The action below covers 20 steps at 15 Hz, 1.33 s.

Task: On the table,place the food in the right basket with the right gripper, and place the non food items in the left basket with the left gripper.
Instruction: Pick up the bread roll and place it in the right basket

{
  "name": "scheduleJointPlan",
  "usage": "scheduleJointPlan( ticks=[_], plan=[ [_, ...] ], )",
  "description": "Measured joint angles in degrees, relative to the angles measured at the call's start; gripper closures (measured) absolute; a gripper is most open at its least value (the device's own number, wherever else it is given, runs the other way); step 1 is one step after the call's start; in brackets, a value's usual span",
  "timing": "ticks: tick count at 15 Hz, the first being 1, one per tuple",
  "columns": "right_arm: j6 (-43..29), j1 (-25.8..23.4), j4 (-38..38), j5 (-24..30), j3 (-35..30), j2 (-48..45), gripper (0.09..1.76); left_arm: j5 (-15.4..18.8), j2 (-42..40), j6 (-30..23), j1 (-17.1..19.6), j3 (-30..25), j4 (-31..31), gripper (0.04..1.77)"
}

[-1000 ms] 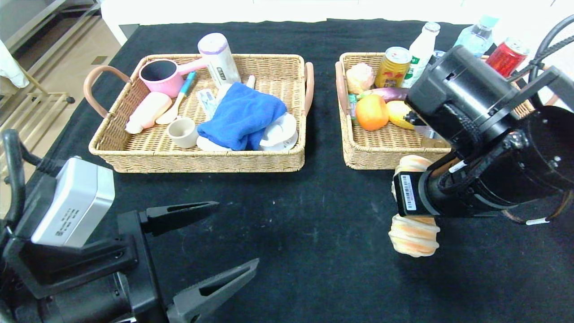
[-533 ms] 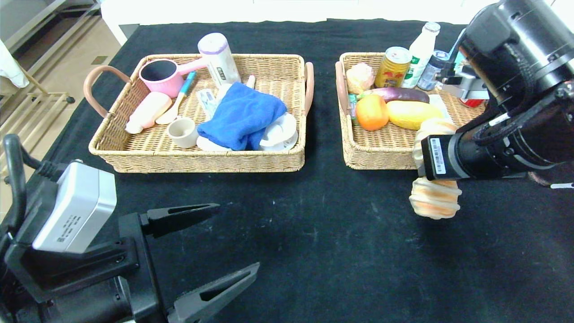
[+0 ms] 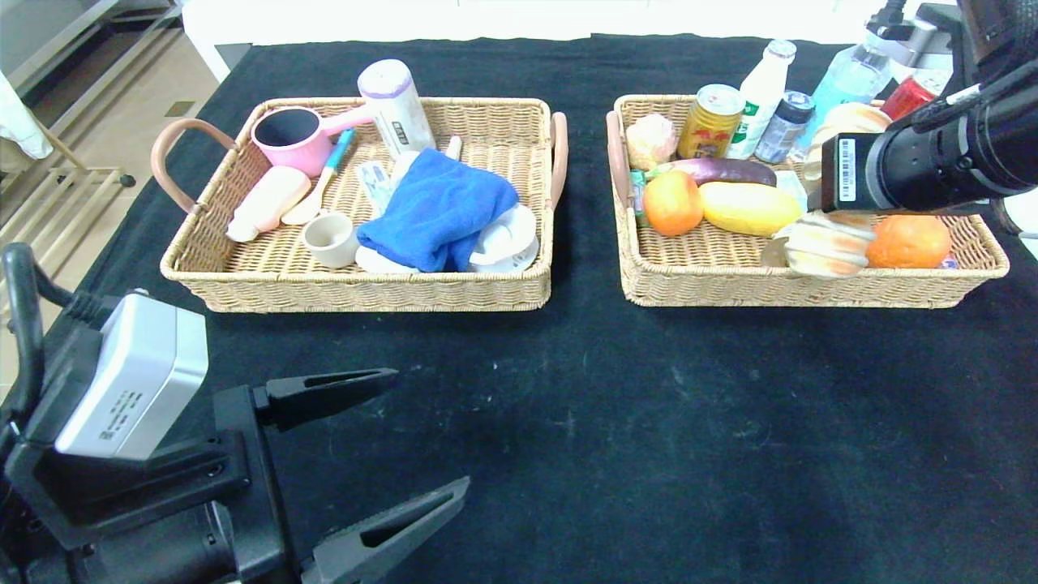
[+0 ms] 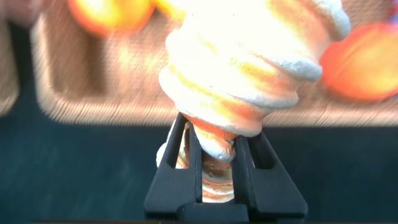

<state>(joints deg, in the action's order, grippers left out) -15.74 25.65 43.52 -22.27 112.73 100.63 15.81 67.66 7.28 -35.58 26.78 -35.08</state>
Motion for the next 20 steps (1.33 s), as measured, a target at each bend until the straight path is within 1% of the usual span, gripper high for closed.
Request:
scheduleJointPlan(
  ticks=[2, 4, 9, 11, 14, 16, 19, 20],
  plan=[
    [1.2, -3.0, -5.3, 0.0, 0.1, 1.1, 1.48, 0.0, 0.1, 0.0, -0.4, 0.0, 0.0, 0.09],
    [1.3, -4.8, -9.0, 0.0, 0.1, 2.0, 1.48, -0.1, 0.2, 0.0, -0.8, -0.2, 0.0, 0.09],
    [1.2, -6.2, -17.0, -0.3, 0.0, 4.4, 1.48, -0.1, 0.5, 0.0, -1.6, -0.5, 0.1, 0.09],
    [1.2, -7.1, -19.1, -2.8, -0.2, 5.6, 1.48, -0.1, 0.5, 0.0, -1.6, -0.5, 0.1, 0.09],
    [1.1, -8.1, -23.2, -3.5, -0.2, 7.5, 1.48, -0.1, 0.5, 0.0, -1.6, -0.5, 0.1, 0.09],
    [1.0, -8.3, -24.6, -3.4, -0.3, 8.5, 1.48, -0.1, 0.5, 0.0, -1.6, -0.4, 0.1, 0.09],
    [0.9, -8.5, -24.8, -3.4, -0.6, 9.1, 1.48, -0.1, 0.6, 0.0, -1.6, -0.4, 0.1, 0.09],
    [0.9, -8.5, -24.9, -3.4, -0.6, 9.2, 1.39, -0.1, 0.6, 0.0, -1.6, -0.4, 0.1, 0.09]
  ],
)
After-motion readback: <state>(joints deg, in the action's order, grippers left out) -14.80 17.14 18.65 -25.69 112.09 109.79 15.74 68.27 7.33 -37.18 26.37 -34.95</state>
